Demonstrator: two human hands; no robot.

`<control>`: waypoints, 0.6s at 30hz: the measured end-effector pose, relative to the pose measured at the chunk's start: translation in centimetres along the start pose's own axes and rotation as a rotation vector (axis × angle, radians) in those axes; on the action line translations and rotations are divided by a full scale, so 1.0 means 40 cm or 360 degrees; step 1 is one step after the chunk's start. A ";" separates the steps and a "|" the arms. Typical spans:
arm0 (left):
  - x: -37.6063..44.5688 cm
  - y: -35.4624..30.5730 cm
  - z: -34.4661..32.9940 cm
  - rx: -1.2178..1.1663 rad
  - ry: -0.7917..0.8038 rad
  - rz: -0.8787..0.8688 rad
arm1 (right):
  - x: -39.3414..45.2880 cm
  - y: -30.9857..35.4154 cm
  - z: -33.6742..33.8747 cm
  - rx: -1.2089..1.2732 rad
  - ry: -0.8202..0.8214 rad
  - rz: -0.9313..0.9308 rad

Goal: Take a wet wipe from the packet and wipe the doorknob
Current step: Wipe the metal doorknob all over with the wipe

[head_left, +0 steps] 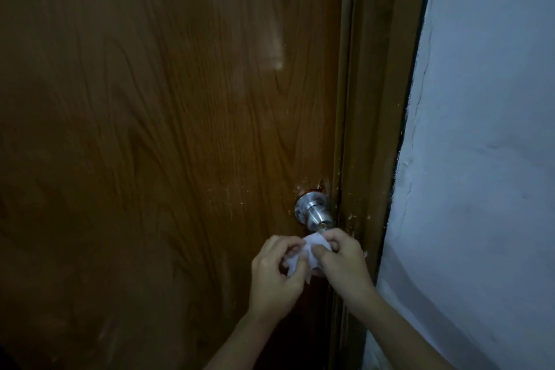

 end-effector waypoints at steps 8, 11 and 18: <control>0.045 0.021 0.001 0.0010 -0.0033 0.0041 | 0.005 0.028 0.023 0.0115 0.0063 0.0049; 0.099 0.018 0.013 0.0129 -0.0172 -0.0015 | 0.010 0.029 0.080 -0.0029 -0.0362 0.0130; 0.175 -0.050 -0.123 0.0676 0.0563 -0.0678 | 0.059 -0.007 0.041 -0.0329 -0.0054 -0.0058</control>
Point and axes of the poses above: each hand's wrist, its own x-axis towards the middle knuckle, its own z-axis out of the back of the hand, y = z × x, the point moved 8 cm from there along x, towards the middle knuckle, and after that the axes turned 14 degrees about -z, right-handed, at the moved point
